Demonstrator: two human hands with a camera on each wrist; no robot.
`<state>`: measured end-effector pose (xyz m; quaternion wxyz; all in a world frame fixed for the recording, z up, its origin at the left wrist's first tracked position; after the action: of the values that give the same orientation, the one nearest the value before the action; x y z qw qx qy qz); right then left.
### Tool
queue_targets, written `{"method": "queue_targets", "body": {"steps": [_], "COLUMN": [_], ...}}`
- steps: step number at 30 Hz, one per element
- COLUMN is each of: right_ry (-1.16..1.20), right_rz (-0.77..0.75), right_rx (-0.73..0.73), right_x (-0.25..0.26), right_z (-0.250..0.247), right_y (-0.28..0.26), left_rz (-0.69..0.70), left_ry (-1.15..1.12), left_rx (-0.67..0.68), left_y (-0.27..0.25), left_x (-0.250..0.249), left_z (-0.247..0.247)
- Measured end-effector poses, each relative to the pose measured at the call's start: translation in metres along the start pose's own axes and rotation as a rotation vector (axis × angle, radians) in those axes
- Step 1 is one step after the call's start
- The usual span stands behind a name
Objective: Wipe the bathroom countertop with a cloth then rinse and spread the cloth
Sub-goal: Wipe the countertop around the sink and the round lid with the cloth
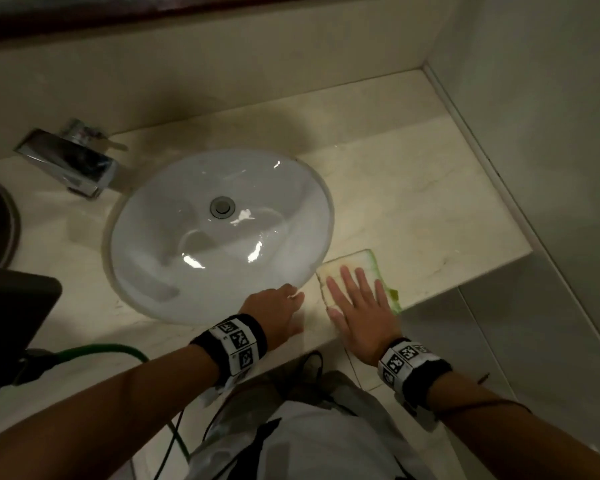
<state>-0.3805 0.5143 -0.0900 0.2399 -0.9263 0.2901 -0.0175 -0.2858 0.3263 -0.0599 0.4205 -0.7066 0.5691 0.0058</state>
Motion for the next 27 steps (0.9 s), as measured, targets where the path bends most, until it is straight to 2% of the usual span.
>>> {"method": "queue_targets", "body": {"steps": [6,10,14,19,21,24,27], "right_ry": [-0.039,-0.010,0.077,0.009,0.023,-0.019,-0.046], "right_rz": [-0.087,-0.008,0.038,0.025,-0.027,-0.190,-0.321], "right_rx": [-0.083,-0.100,-0.049,-0.075,-0.120,-0.216,-0.235], "right_x": [-0.033,-0.061,-0.083,-0.079,-0.072,-0.063,-0.054], "right_z": [0.002,-0.014,-0.034,-0.032,-0.029,-0.020,-0.005], "right_y": [0.021,0.058,0.101,0.110,0.103,0.080,0.049], "left_rz": [-0.029,-0.072,-0.155,-0.232,-0.262,-0.294,-0.316], "left_ry": [-0.040,-0.073,-0.106,-0.168,-0.209,-0.217,-0.216], "left_rx": [-0.011,-0.034,-0.042,-0.103,-0.133,-0.162,-0.171], "left_y": [-0.001,-0.002,-0.002,-0.003,-0.003,-0.002,-0.001], "left_x": [-0.002,-0.004,-0.013,-0.020,-0.022,-0.025,-0.023], "left_z": [0.001,0.002,0.001,0.001,0.001,0.003,0.006]}}
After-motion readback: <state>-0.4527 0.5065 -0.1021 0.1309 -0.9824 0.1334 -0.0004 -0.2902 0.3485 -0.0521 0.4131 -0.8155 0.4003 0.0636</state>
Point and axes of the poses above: each hand's wrist, its own y-axis towards the middle knuckle, its own z-axis out of the palm, x = y × z, the point moved 1 cm from there along y, towards the middle knuckle, and after that the axes turned 14 degrees about -y, right-handed, at the moved point
